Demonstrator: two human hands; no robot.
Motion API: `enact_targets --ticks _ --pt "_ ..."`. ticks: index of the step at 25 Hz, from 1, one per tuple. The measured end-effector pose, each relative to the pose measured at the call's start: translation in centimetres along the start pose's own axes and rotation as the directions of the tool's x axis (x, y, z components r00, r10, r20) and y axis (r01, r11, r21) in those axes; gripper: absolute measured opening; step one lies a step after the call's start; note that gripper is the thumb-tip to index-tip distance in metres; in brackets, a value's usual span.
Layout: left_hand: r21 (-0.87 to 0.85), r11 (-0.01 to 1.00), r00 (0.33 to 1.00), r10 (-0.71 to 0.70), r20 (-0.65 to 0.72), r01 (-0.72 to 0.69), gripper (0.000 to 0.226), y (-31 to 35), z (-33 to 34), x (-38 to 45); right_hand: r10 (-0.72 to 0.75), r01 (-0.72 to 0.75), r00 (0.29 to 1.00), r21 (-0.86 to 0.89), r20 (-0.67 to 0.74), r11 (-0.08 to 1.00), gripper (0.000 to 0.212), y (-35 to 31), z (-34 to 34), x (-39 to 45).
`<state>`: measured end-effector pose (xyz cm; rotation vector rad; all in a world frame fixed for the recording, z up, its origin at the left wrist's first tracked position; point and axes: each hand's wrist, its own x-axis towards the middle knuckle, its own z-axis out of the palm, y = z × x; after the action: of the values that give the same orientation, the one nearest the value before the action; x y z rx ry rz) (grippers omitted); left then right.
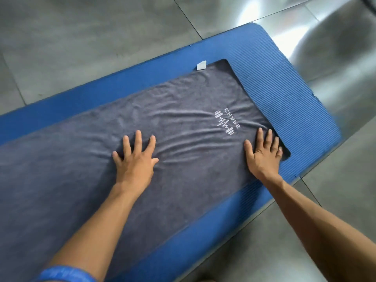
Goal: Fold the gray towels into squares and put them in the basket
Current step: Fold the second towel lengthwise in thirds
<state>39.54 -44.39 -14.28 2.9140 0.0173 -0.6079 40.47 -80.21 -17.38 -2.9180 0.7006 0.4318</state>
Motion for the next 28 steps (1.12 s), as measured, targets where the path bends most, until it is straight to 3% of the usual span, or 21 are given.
enact_targets --ticks 2,4,5,7,9,10,11,13,14,16,18,19,21,23,26,28 --pt "-0.001 1.000 0.998 0.002 -0.056 -0.002 0.066 1.0 1.3 -2.8 -0.001 0.002 1.000 -0.006 0.030 1.000 0.072 -0.7 -0.7 -0.4" --pt "-0.016 1.000 0.994 0.003 -0.108 -0.005 0.069 1.6 1.9 -5.4 -0.036 0.034 0.998 -0.039 -0.059 0.999 0.069 -2.6 -1.2 -1.7" --pt "-0.028 1.000 0.990 -0.011 -0.141 0.007 0.070 1.5 2.4 -6.8 -0.130 0.127 0.983 -0.031 -0.131 0.991 0.067 -4.3 -1.3 -3.1" --pt "-0.037 0.998 0.982 -0.063 -0.180 0.058 0.071 0.2 3.9 -9.7 -0.479 0.487 0.859 -0.001 -0.182 0.874 0.064 -8.0 0.0 -8.0" --pt "-0.038 0.999 0.984 -0.004 -0.177 -0.003 0.066 -1.6 5.2 -12.5 -0.757 0.753 0.650 -0.076 -0.074 0.654 0.059 -9.6 2.8 -13.9" --pt "-0.037 0.997 0.984 0.058 -0.168 -0.065 0.061 -2.7 5.7 -13.7 -0.791 0.783 0.612 -0.127 -0.012 0.608 0.058 -9.5 3.9 -15.6" --pt "-0.029 0.994 0.981 0.099 -0.168 -0.105 0.058 -3.7 6.1 -14.8 -0.759 0.750 0.651 -0.169 0.014 0.640 0.057 -9.3 4.3 -16.7" --pt "-0.031 0.998 0.985 0.047 -0.165 -0.053 0.058 -5.7 5.9 -16.7 -0.637 0.620 0.770 -0.193 -0.034 0.761 0.060 -9.5 4.0 -18.0" --pt "-0.031 1.000 0.987 -0.009 -0.158 0.005 0.060 -6.7 6.0 -17.6 -0.645 0.629 0.764 -0.182 -0.035 0.756 0.061 -10.0 4.1 -18.9" --pt "-0.016 1.000 0.995 0.007 -0.103 -0.009 0.057 -8.2 5.9 -19.4 -0.779 0.771 0.626 -0.166 0.024 0.615 0.060 -11.5 4.5 -21.2" --pt "-0.059 0.998 0.998 0.030 -0.053 -0.033 0.037 -9.5 5.6 -21.0 -0.858 0.855 0.510 -0.143 0.056 0.499 0.049 -12.9 4.6 -23.4" --pt "-0.085 0.996 0.999 -0.014 -0.043 0.010 0.030 -10.1 5.3 -21.7 -0.857 0.855 0.512 -0.133 0.061 0.502 0.041 -13.7 4.4 -24.3" --pt "-0.105 0.979 0.981 -0.180 -0.068 0.172 0.042 -11.3 5.2 -22.7 -0.860 0.859 0.508 -0.097 0.048 0.502 0.035 -15.3 4.3 -25.5" --pt "-0.099 0.956 0.960 -0.279 -0.024 0.275 0.054 -12.7 5.3 -24.0 -0.896 0.898 0.438 0.016 0.075 0.441 0.035 -17.1 4.7 -27.0" --pt "-0.221 0.933 0.955 -0.295 -0.024 0.283 0.035 -14.6 4.7 -25.3 -0.924 0.899 0.374 0.214 0.077 0.382 0.022 -21.0 5.0 -29.2" --pt "-0.244 0.870 0.881 -0.462 -0.098 0.429 0.028 -16.2 4.3 -25.9 -0.941 0.891 0.333 0.307 0.058 0.334 0.024 -24.4 4.6 -30.7"
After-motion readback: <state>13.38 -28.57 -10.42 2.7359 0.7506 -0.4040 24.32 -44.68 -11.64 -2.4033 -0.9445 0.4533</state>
